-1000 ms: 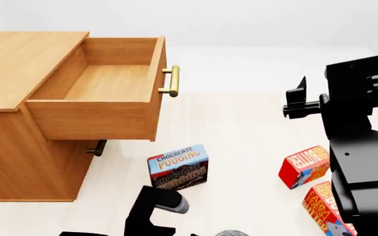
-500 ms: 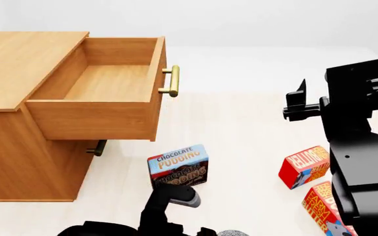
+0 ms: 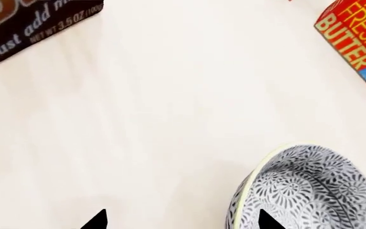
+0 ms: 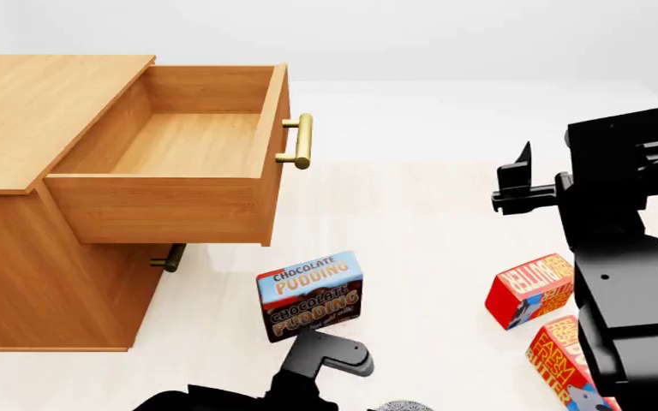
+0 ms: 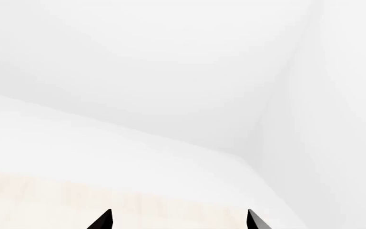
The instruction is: Put the bowl in the top drawer of the cabinet.
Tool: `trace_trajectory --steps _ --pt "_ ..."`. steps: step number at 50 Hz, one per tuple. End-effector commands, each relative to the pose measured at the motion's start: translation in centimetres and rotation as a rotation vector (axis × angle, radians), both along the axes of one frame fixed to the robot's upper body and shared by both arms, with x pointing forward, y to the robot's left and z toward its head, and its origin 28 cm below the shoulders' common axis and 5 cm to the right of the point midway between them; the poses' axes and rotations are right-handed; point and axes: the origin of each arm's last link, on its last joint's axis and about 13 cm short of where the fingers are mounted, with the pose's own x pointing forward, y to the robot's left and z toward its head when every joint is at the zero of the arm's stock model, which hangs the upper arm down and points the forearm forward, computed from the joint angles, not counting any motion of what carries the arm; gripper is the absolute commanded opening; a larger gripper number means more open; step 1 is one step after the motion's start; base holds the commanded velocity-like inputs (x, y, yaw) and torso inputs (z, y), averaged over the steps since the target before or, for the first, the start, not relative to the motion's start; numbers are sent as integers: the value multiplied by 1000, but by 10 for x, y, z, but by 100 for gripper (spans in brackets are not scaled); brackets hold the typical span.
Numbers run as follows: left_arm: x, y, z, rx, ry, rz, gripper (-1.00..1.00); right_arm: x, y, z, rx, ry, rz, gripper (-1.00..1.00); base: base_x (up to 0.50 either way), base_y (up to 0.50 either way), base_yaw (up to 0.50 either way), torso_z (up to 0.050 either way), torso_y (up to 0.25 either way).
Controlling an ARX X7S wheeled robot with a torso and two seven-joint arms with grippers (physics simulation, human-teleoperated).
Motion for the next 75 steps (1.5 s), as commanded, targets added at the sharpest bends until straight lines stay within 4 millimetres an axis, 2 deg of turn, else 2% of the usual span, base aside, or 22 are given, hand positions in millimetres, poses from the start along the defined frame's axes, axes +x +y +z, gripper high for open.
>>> trace_trajectory --steps 1,21,22,27,33,48,54,65,75 --pt "-7 -9 -14 48 13 -60 100 0 -1 -1 5 1 2 100 0 0 0 0 0" --pt "-21 -19 -29 73 9 -160 100 -2 -3 -4 12 2 1 100 1 0 -1 0 0" --pt "-21 -19 -29 71 5 -157 -100 -2 -3 -4 13 2 1 100 13 -4 -4 0 0" --pt "-20 -18 -24 38 -12 -144 -100 -2 -2 -4 14 3 3 100 0 0 0 0 0" --pt "-17 -14 -8 -47 -32 -86 -100 -1 -1 -6 12 8 8 100 0 0 0 0 0" --pt "-10 9 60 -313 -130 43 -100 -1 -2 -5 13 7 5 100 0 0 0 0 0" --pt "0 20 73 -329 -187 137 -100 -2 -2 -5 15 6 4 100 0 0 0 0 0" --pt "-4 36 101 -365 -293 171 -100 -4 -1 -6 25 -3 7 100 0 0 0 0 0" --pt "3 54 135 -391 -368 234 -100 -16 5 -6 44 -37 35 100 0 0 0 0 0"
